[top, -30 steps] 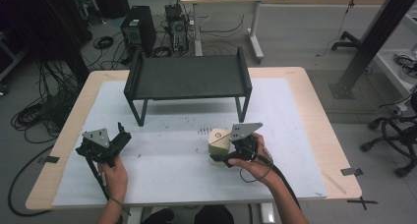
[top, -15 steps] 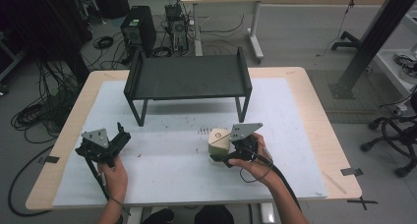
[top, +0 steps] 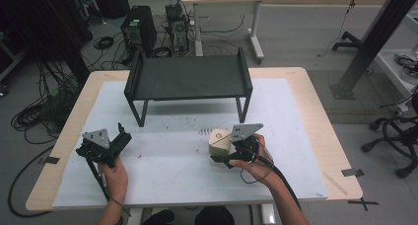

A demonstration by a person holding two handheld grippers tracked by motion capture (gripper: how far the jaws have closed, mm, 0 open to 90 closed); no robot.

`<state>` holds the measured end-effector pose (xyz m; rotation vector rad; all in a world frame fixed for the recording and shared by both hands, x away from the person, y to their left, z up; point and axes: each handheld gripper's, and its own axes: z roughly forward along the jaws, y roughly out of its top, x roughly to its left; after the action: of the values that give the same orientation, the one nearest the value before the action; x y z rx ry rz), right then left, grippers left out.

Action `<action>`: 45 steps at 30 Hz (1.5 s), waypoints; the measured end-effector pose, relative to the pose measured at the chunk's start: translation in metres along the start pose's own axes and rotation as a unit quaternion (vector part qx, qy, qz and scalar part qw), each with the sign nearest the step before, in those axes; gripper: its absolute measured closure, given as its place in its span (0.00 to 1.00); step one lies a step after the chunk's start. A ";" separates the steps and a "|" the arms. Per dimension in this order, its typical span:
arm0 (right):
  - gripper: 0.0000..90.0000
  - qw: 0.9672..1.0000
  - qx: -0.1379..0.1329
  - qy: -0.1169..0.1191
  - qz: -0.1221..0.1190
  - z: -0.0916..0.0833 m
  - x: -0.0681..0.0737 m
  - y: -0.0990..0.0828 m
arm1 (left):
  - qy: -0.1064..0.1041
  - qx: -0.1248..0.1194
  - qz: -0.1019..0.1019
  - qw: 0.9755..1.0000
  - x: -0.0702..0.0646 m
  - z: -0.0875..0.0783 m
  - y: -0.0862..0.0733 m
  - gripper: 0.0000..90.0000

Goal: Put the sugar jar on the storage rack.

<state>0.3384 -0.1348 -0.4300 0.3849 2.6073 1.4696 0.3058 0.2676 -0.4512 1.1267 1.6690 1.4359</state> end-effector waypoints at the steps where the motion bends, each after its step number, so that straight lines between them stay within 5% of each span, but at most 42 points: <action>1: 0.32 1.000 0.000 0.000 0.000 0.000 0.000 0.000 | 0.000 0.000 0.001 1.000 0.000 0.000 0.000 0.00; 45: 0.32 1.000 -0.010 0.005 -0.005 0.000 -0.001 -0.002 | 0.000 -0.001 0.007 1.000 -0.001 0.000 0.000 0.00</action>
<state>0.3393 -0.1361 -0.4316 0.3620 2.5967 1.4972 0.3062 0.2664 -0.4514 1.1388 1.6615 1.4455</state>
